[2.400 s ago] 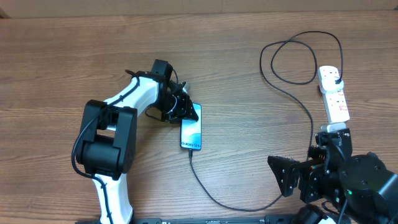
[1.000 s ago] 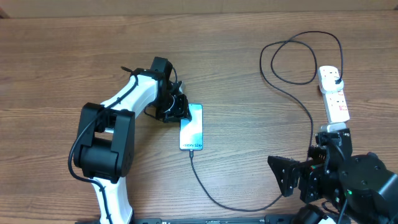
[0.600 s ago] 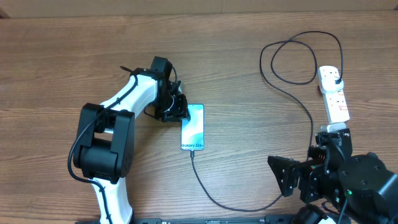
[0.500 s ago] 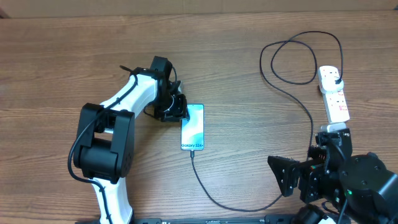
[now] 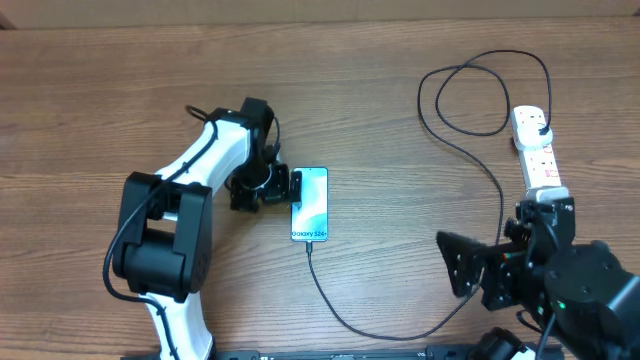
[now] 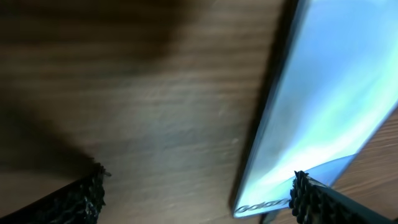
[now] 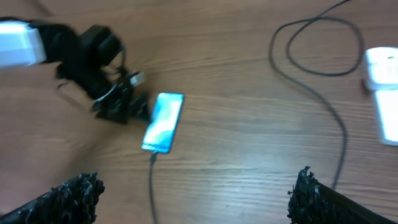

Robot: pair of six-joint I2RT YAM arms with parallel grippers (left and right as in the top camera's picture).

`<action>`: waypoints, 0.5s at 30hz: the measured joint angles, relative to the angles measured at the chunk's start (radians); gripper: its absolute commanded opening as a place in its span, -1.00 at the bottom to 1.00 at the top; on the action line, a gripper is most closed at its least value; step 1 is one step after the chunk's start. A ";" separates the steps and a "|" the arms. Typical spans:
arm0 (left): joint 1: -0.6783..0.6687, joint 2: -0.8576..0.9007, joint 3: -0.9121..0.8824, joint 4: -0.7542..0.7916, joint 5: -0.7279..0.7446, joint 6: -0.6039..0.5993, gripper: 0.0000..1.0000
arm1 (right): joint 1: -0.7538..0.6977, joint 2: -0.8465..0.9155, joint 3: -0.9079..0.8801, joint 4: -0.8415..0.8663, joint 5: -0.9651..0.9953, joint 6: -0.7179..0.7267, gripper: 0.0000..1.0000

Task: Plug charger to phone and switch on socket
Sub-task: 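Retract the left gripper and move the right gripper to the power strip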

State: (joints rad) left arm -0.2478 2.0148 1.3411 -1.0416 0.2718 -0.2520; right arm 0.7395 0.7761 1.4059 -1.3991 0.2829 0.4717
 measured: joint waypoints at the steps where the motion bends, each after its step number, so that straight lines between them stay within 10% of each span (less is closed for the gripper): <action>1: 0.001 -0.014 -0.019 -0.002 -0.011 0.000 1.00 | 0.000 0.011 -0.004 0.000 0.031 0.008 1.00; 15: -0.287 -0.818 -0.055 -0.092 -0.237 -0.095 0.99 | -0.118 0.056 -0.075 -0.007 0.193 0.247 1.00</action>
State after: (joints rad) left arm -0.5346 1.1973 1.2858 -1.1339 0.0345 -0.3466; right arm 0.6216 0.8318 1.3308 -1.4063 0.4763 0.7189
